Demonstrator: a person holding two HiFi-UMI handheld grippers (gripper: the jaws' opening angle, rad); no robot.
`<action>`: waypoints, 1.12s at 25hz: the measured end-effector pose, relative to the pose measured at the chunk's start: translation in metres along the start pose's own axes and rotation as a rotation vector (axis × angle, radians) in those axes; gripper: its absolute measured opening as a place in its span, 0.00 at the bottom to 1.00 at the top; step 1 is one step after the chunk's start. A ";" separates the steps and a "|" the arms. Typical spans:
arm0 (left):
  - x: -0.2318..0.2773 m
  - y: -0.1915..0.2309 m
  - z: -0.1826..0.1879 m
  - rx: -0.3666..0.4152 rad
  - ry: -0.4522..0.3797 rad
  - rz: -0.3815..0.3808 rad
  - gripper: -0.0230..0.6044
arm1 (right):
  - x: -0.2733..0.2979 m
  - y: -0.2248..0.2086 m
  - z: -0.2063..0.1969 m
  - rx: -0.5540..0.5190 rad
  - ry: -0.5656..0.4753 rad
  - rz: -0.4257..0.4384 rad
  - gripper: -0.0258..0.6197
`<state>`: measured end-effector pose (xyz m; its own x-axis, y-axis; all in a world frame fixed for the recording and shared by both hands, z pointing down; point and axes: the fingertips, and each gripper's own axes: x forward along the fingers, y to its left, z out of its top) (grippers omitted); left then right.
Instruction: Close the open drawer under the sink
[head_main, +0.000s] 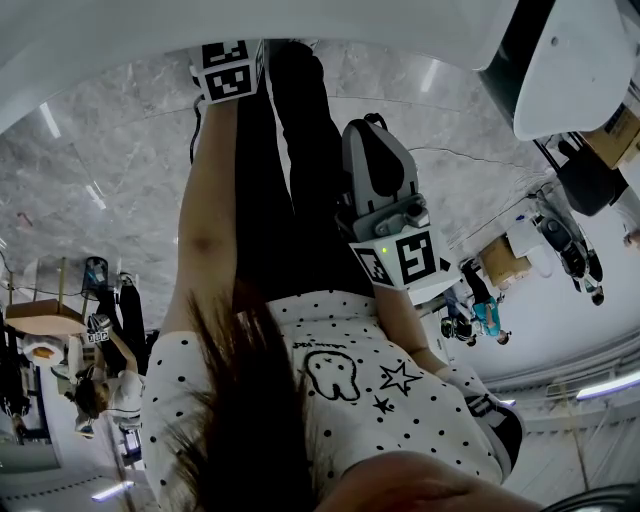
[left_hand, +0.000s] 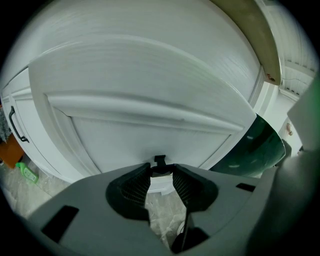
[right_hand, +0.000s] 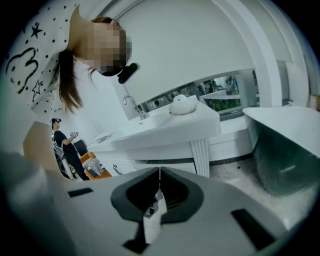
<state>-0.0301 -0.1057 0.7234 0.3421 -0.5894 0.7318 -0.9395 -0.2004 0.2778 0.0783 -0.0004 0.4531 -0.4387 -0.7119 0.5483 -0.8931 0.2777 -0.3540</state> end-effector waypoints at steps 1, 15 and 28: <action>0.001 0.000 -0.001 -0.002 -0.001 0.001 0.26 | 0.000 0.000 0.000 0.002 0.001 -0.001 0.06; 0.007 0.004 0.041 0.026 -0.055 0.039 0.26 | 0.000 -0.007 0.001 0.015 0.004 -0.010 0.06; 0.005 0.006 0.041 0.029 -0.053 0.033 0.26 | 0.001 -0.005 0.000 0.014 0.016 -0.004 0.06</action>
<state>-0.0351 -0.1416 0.7032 0.3098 -0.6368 0.7060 -0.9508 -0.2019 0.2351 0.0819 -0.0021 0.4557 -0.4365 -0.7028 0.5617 -0.8936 0.2657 -0.3619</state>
